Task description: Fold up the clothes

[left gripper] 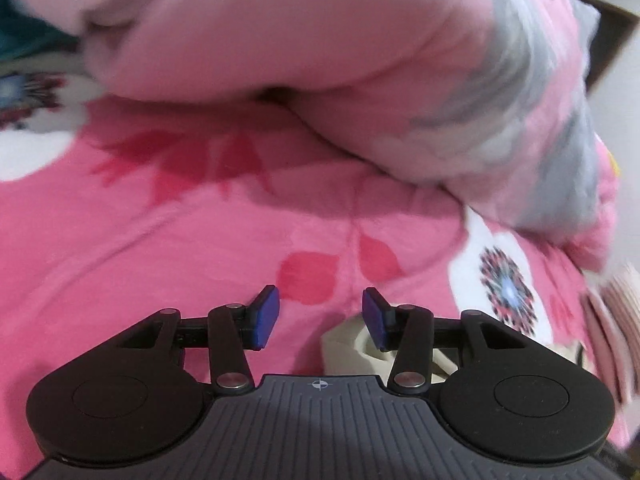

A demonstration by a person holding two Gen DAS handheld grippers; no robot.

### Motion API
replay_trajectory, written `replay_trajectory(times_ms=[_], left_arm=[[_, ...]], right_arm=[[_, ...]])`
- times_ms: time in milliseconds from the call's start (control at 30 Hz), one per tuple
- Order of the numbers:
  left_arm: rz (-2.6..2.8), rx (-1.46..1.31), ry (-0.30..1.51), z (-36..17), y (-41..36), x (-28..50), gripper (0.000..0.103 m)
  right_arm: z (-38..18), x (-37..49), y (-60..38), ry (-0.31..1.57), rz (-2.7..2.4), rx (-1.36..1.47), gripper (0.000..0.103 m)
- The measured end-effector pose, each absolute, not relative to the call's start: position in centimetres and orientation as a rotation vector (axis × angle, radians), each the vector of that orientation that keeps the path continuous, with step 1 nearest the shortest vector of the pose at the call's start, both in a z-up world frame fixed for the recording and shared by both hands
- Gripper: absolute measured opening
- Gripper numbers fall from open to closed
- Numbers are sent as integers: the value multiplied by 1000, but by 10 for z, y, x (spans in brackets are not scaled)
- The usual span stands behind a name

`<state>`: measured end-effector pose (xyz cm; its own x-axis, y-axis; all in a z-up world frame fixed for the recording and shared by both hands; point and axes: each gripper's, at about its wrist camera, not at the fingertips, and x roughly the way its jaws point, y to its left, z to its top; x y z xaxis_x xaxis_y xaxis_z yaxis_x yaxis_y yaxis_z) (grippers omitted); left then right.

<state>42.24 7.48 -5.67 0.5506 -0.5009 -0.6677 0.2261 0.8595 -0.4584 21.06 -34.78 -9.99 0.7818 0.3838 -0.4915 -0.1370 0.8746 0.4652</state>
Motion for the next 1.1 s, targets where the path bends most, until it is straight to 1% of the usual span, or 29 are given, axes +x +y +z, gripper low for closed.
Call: replay_trajectory(times_ms=[167,267,333,367,433,467,500,633,700,767,867,1000,1100], left_arm=[[-528,-288,933,-60,68,431,36],[-586,-270,951,-61,67,431,28],[-600,-257,953,-62,66,428,26],[-602,-250,953,-62,66,426,21],[-588,-219,935,-61,63,421,16],[-573,-187,911,-59,60,416,10],[-553,-145,875,-55,56,409,6],[-447,74,656,-34,32,362,4],[-384,217,535,-31,16,338,4],[-316,313,457,-34,4,325,5],[-211,382,427,-46,-7,323,5],[-122,433,436,-64,-17,329,5],[-81,417,464,-72,-16,333,5]], right_arm=[[-100,211,-348,613,291,426,9],[-101,211,-348,613,292,428,9],[-101,210,-348,613,292,429,9],[-101,211,-348,613,292,429,9],[-101,211,-348,613,292,429,9],[-101,211,-348,613,292,430,9],[-101,211,-348,613,293,431,9],[-101,211,-349,614,293,432,9],[-102,211,-349,614,294,433,9],[-102,211,-349,614,294,433,9],[-102,211,-349,614,295,434,9],[-102,211,-349,614,296,435,9],[-102,211,-349,614,298,438,9]])
